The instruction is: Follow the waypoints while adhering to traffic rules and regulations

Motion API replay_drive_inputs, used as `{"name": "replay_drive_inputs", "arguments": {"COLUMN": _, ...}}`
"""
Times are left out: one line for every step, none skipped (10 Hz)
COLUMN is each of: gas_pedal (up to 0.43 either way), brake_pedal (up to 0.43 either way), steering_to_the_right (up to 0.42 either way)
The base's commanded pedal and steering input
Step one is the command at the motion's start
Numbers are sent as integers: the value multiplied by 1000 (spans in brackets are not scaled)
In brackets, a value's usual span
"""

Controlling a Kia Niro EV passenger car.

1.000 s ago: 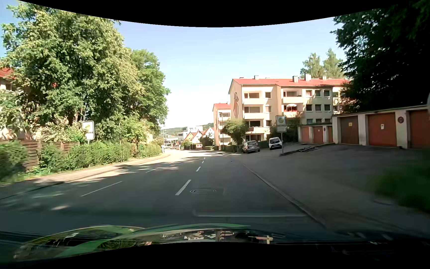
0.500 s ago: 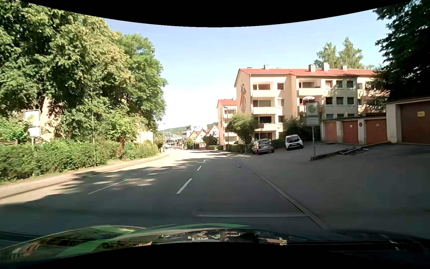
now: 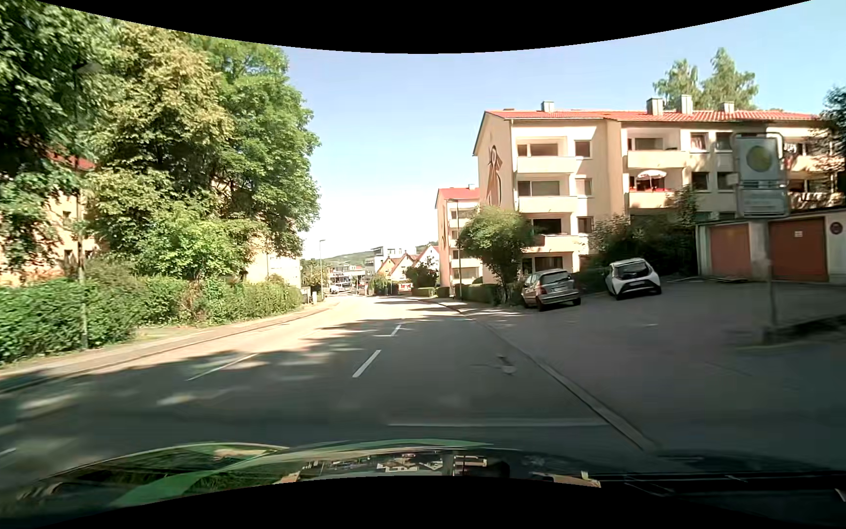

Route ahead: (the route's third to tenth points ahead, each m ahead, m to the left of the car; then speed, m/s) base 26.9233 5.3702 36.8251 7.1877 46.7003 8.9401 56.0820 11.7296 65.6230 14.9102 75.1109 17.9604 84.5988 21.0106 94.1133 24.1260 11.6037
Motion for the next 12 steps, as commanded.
{"name": "replay_drive_inputs", "arguments": {"gas_pedal": 47, "brake_pedal": 0, "steering_to_the_right": -23}}
{"name": "replay_drive_inputs", "arguments": {"gas_pedal": 47, "brake_pedal": 0, "steering_to_the_right": -23}}
{"name": "replay_drive_inputs", "arguments": {"gas_pedal": 47, "brake_pedal": 0, "steering_to_the_right": -23}}
{"name": "replay_drive_inputs", "arguments": {"gas_pedal": 47, "brake_pedal": 0, "steering_to_the_right": -24}}
{"name": "replay_drive_inputs", "arguments": {"gas_pedal": 47, "brake_pedal": 0, "steering_to_the_right": -24}}
{"name": "replay_drive_inputs", "arguments": {"gas_pedal": 59, "brake_pedal": 0, "steering_to_the_right": -24}}
{"name": "replay_drive_inputs", "arguments": {"gas_pedal": 59, "brake_pedal": 0, "steering_to_the_right": -25}}
{"name": "replay_drive_inputs", "arguments": {"gas_pedal": 59, "brake_pedal": 0, "steering_to_the_right": -24}}
{"name": "replay_drive_inputs", "arguments": {"gas_pedal": 59, "brake_pedal": 0, "steering_to_the_right": -24}}
{"name": "replay_drive_inputs", "arguments": {"gas_pedal": 59, "brake_pedal": 0, "steering_to_the_right": -24}}
{"name": "replay_drive_inputs", "arguments": {"gas_pedal": 59, "brake_pedal": 0, "steering_to_the_right": -24}}
{"name": "replay_drive_inputs", "arguments": {"gas_pedal": 59, "brake_pedal": 0, "steering_to_the_right": -24}}
